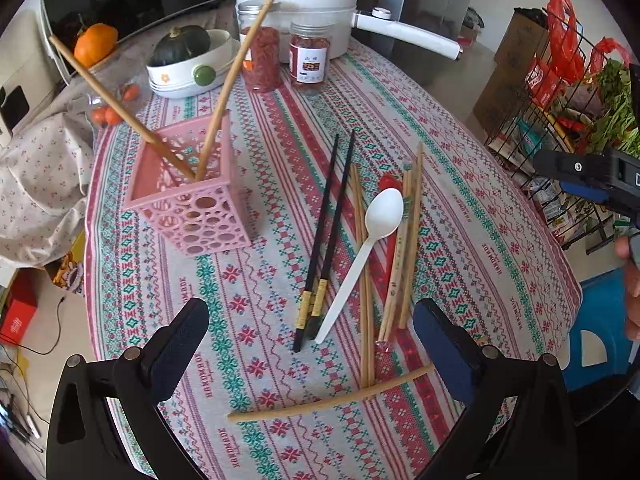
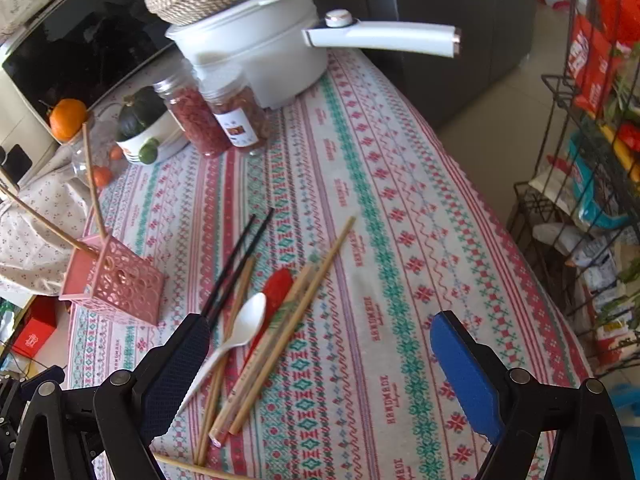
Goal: Organize utensils
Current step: 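Move the left gripper back over the utensil pile, then close the left gripper on the white plastic spoon, then lift the white spoon with the left gripper while the right gripper carries a wooden chopstick to the holder, then release the white spoon into the pink holder with the left gripper, then grasp a pair of wooden chopsticks with the left gripper and lift them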
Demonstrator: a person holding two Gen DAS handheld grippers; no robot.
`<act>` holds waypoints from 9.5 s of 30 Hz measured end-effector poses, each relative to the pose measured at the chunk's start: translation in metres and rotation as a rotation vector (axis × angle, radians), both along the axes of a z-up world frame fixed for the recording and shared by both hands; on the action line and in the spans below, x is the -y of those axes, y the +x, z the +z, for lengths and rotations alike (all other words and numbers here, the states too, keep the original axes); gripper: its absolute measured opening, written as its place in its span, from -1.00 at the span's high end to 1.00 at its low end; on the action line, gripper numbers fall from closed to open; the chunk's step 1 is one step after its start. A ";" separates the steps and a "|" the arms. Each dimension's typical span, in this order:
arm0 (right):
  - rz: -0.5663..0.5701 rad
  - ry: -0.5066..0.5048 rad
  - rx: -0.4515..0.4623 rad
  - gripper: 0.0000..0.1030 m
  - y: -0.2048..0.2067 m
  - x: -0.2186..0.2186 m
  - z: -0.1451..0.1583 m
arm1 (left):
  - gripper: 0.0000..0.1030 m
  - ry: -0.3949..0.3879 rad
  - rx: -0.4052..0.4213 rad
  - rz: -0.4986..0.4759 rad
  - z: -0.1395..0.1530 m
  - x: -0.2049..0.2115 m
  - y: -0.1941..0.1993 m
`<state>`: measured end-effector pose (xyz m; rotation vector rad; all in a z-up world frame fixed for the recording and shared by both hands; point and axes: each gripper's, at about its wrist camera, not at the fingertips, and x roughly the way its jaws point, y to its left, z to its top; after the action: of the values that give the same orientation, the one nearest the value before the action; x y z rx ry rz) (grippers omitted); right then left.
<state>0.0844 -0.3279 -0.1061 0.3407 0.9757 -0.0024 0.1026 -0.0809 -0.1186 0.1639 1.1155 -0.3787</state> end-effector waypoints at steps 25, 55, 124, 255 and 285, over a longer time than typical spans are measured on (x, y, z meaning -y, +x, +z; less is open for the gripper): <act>-0.020 0.076 -0.174 -0.81 0.027 0.053 -0.063 | 0.08 -0.154 -0.116 -0.083 -0.072 0.083 0.089; -0.032 0.105 -0.208 -0.78 0.058 0.034 -0.082 | 0.77 -0.273 0.073 -0.066 0.007 0.048 0.047; 0.109 0.182 0.310 0.90 0.042 -0.049 0.051 | 0.77 -0.805 0.580 0.154 0.085 -0.105 0.116; 0.046 0.082 -0.192 -0.38 0.019 0.033 -0.065 | 0.77 0.048 -0.083 0.020 -0.082 0.088 0.089; 0.110 -0.054 -0.273 0.15 0.090 -0.056 -0.104 | 0.83 -0.292 0.183 0.051 0.049 -0.062 0.004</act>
<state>0.1740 -0.2722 -0.2098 0.2402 1.2617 0.0255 0.1069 -0.0189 -0.0694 -0.0866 0.8713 -0.4668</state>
